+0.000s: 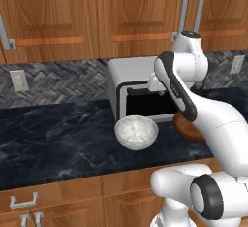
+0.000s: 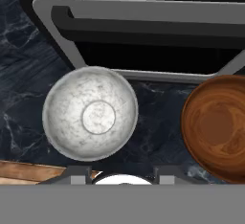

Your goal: Open the cabinet. Pick the bowls from the counter and place them in the cabinet. Then close the cabinet.

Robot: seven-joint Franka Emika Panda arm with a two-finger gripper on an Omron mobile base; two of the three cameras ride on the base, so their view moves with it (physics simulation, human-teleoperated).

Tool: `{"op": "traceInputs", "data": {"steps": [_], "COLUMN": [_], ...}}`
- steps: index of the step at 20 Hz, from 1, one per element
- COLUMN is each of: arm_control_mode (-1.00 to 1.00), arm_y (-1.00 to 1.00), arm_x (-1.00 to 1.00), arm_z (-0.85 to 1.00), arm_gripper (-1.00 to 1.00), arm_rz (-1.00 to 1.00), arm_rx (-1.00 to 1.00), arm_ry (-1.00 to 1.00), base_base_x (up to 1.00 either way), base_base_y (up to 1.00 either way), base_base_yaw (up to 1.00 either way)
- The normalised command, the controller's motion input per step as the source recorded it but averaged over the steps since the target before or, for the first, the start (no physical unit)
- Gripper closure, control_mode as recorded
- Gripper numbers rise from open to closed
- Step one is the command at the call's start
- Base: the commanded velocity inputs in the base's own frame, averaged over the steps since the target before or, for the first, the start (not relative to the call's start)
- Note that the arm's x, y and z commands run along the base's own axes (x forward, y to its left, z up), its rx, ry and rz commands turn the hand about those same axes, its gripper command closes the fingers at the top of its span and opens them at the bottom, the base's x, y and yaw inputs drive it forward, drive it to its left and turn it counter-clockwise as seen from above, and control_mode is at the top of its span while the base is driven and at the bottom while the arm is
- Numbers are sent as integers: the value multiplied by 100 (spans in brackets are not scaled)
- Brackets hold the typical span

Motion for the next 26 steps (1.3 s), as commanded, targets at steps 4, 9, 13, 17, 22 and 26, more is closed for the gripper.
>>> {"op": "traceInputs", "data": {"steps": [4,9,13,17,22,26], "arm_control_mode": [-100,-100,-100,-100,-100,-100], "arm_y": [-6,-13,-10,-14,-11,-5], "arm_x": [-4,-13,-20,-23,-22,-16], "arm_z": [0,0,4,27,34,37], "arm_gripper": [-100,-100,-100,-100,-100,-100], "arm_rz": [0,0,0,0,0,0], "arm_rx": [0,0,0,0,0,0], "arm_ry": [-2,-6,-10,-23,-32,-38], "base_base_x": [0,0,0,0,0,0], "base_base_y": [0,0,0,0,0,0], "base_base_yaw": [0,0,0,0,0,0]}}
